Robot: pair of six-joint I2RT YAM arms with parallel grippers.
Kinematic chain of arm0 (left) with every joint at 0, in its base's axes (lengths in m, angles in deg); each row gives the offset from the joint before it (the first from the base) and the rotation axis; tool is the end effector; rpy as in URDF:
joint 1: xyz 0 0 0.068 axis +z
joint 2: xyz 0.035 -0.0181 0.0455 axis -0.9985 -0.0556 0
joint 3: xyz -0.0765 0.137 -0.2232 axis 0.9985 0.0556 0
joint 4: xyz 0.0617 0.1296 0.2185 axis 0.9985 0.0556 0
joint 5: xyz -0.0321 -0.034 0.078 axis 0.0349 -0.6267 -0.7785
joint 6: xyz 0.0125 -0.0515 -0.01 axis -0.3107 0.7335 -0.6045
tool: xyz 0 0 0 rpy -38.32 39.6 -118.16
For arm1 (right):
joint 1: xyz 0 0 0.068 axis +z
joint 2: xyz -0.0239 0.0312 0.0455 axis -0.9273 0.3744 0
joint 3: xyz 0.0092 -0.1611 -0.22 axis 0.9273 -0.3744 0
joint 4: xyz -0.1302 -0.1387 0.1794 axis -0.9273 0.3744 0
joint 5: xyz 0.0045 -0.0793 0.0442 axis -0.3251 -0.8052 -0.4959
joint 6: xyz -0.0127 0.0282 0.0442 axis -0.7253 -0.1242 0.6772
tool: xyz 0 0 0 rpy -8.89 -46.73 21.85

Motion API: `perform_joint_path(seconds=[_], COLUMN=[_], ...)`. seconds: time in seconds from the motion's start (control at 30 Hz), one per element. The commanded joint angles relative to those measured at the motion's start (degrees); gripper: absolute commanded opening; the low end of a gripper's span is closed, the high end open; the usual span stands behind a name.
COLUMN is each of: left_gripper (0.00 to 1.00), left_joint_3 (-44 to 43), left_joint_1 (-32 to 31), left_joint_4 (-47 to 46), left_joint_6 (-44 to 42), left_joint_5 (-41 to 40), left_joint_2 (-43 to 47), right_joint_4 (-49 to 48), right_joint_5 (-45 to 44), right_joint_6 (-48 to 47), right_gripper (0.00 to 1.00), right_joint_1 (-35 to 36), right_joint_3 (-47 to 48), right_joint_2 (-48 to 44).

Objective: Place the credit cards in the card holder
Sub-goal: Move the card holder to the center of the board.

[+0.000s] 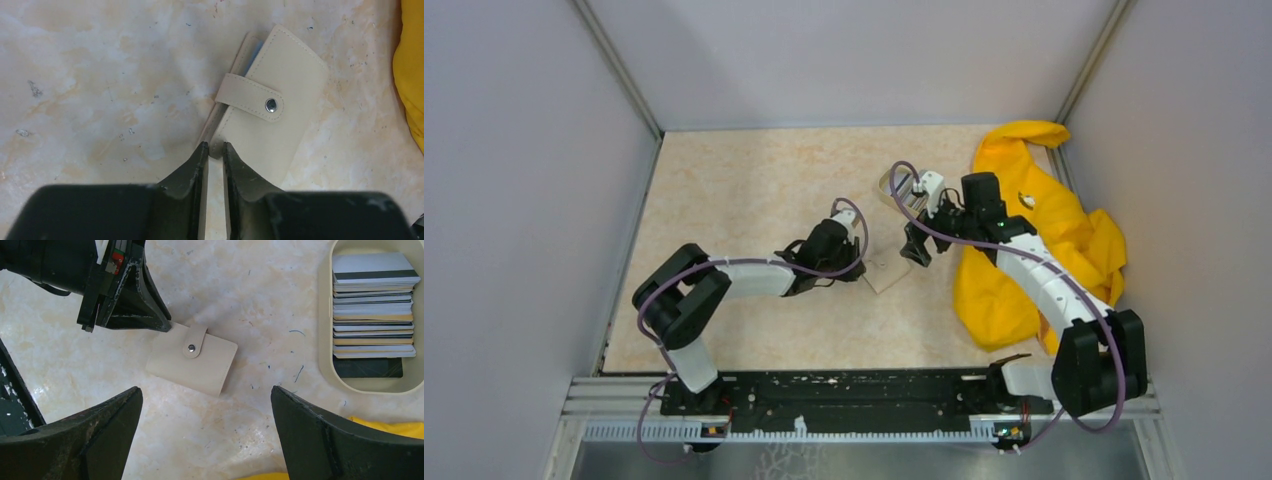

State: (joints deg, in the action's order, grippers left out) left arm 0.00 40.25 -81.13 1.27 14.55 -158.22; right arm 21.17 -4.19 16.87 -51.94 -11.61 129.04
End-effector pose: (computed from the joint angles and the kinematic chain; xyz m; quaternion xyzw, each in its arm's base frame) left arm 0.2428 -0.2554 0.1492 0.1575 0.8857 -0.2512 0.3573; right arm 0.2525 0.0938 0.2699 -0.4019 0.7839 0.2494 0.4022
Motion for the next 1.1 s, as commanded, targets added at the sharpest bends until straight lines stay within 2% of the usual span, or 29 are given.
perform_joint_path(seconds=[0.0,0.1,0.2,0.27,0.33,0.53,0.6,0.67,0.77,0.83,0.93,1.0,1.07], left_gripper=[0.17,0.07,0.0,0.0,0.0,0.01,0.09,0.24,0.48,0.58,0.63,0.64,0.62], left_joint_3=[0.8,5.3,11.7,16.1,19.1,25.6,28.9,31.4,32.0,32.3,34.3,36.3,37.4], left_joint_1=[0.0,-0.1,-0.8,-2.2,-4.0,-7.6,-7.7,-7.7,-7.7,-7.7,-7.7,-7.7,-7.7], left_joint_4=[1.8,-4.3,-12.3,-17.1,-20.6,-29.6,-33.8,-34.7,-32.1,-33.4,-40.9,-47.9,-52.5], left_joint_6=[2.2,7.8,14.6,17.9,19.6,19.0,17.5,13.0,5.4,-1.5,-10.8,-15.7,-15.4], left_joint_5=[0.7,4.4,4.2,2.8,1.8,5.1,4.8,3.0,1.6,1.8,5.0,7.5,6.3], left_joint_2=[-0.9,1.3,4.8,6.9,8.6,11.6,13.5,16.3,20.9,22.4,22.8,21.1,18.9], right_joint_4=[-1.9,-2.2,-2.6,-1.7,-1.8,-2.8,-1.8,-0.4,1.7,3.6,5.7,7.7,6.5], right_joint_5=[1.0,1.3,2.2,4.3,6.1,11.4,13.1,13.0,13.0,13.4,15.7,18.4,18.6], right_joint_6=[-0.7,-0.8,-1.2,-4.1,-9.8,-22.4,-27.0,-29.6,-29.4,-29.5,-34.4,-41.6,-46.7], right_gripper=[0.98,0.98,0.97,0.93,0.85,0.82,0.82,0.79,0.66,0.59,0.55,0.52,0.5], right_joint_1=[0.5,0.8,1.4,2.1,3.3,5.3,5.4,5.4,5.4,5.7,7.0,8.1,9.9], right_joint_3=[-0.3,-0.6,-1.2,-1.8,-3.2,-8.6,-9.8,-9.9,-7.9,-6.4,-6.6,-7.9,-9.8], right_joint_2=[0.7,2.1,4.4,6.3,7.7,5.3,4.4,4.5,7.0,8.8,9.1,7.8,6.0])
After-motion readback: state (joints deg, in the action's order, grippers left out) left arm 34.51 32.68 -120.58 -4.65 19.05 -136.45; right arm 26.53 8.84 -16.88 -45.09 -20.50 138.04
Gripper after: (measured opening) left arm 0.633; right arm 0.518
